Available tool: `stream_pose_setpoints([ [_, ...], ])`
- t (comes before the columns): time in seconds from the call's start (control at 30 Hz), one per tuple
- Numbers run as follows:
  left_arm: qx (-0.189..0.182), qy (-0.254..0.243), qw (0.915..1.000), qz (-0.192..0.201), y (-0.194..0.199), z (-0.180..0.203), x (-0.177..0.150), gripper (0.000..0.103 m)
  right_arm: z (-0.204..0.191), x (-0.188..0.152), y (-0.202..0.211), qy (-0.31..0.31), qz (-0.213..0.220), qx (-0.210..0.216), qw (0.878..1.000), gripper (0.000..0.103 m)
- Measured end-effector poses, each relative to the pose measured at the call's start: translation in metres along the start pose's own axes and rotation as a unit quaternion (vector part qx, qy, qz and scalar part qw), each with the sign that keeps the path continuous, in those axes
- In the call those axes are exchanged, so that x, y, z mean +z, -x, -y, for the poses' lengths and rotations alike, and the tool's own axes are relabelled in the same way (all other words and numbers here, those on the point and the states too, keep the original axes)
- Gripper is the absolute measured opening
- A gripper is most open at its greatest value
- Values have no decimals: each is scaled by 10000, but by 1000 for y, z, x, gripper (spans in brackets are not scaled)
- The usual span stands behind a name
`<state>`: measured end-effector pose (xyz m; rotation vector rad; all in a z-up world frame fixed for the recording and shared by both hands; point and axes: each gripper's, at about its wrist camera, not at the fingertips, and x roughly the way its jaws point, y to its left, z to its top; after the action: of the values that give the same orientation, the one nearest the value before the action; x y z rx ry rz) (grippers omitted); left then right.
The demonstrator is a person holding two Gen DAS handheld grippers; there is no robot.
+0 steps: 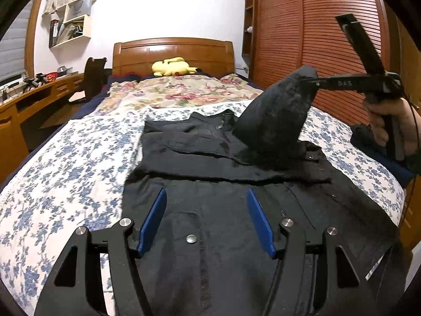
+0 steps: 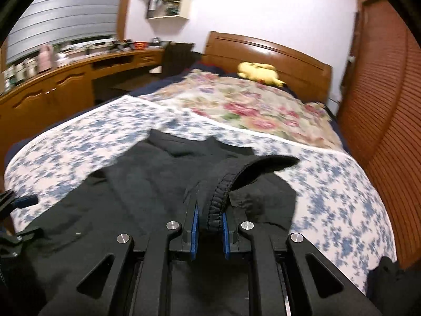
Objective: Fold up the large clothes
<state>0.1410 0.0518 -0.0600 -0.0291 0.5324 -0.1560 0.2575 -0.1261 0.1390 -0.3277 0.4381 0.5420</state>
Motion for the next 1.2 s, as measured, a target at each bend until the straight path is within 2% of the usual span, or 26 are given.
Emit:
stream_pose_setpoints([
  [0.23,144,164,9997,85,13,-20,-3,64,-44,-19,16,544,-354,326,9974,14],
  [0.47,218,237,9994,122,18,-31,-4,64,-58,-22,39,637,-495,578,9951,14],
  [0.7,189,242,9994,155,19,-30,-2,64,-67,-11,49,793,-363,890,9922,14],
  [0.8,182,217,9995,145,18,-29,-3,64,-65,-13,48,820,-231,901,9923,14],
  [1.03,201,218,9995,91,14,-29,-4,64,-48,-30,21,685,-352,659,9948,14],
  [1.2,245,203,9995,53,12,-29,-5,64,-34,-49,-18,255,-701,623,9953,21],
])
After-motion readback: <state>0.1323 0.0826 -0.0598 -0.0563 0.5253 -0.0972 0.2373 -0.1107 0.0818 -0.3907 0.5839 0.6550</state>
